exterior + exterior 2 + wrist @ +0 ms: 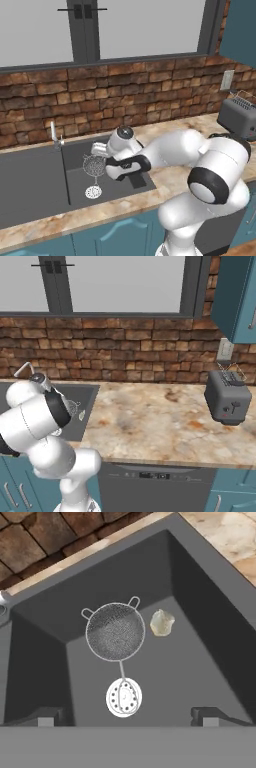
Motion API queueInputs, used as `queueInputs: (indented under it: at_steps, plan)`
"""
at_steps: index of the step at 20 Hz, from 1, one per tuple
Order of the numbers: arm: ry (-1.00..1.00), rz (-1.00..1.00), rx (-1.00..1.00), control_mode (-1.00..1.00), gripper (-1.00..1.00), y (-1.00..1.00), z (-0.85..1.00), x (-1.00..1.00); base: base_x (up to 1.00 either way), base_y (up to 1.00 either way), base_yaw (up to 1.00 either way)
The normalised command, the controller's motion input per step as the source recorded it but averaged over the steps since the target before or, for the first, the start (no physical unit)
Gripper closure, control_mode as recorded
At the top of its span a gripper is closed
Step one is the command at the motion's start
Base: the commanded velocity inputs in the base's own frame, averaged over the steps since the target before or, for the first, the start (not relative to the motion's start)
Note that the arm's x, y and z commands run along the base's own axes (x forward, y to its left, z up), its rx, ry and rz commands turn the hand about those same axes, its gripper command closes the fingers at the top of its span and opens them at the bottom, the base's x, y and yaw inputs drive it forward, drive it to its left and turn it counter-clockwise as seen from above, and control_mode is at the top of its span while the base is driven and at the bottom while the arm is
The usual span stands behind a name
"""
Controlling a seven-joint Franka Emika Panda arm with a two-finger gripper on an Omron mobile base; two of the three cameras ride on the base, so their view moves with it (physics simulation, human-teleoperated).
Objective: Pick the glass cup and strainer and place them in the sink. Then turn on the water.
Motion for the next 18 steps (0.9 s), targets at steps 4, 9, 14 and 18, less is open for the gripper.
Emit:
queueInputs:
  at_steps: [4, 9, 14, 18]
  plan:
    - [-0.01, -0.03, 0.0, -1.0, -1.0, -0.36, 0.99, -0.16, 0.0, 0.0, 0.0]
    - [0.0, -0.05, -0.01, -1.0, -1.0, -0.23, 0.99, -0.27, 0.0, 0.0, 0.0]
    - [0.0, -0.06, -0.01, -1.0, -1.0, -0.2, 0.88, -0.41, 0.0, 0.0, 0.0]
    - [0.0, -0.05, -0.01, -1.0, -1.0, -0.2, 0.79, -0.48, 0.0, 0.0, 0.0]
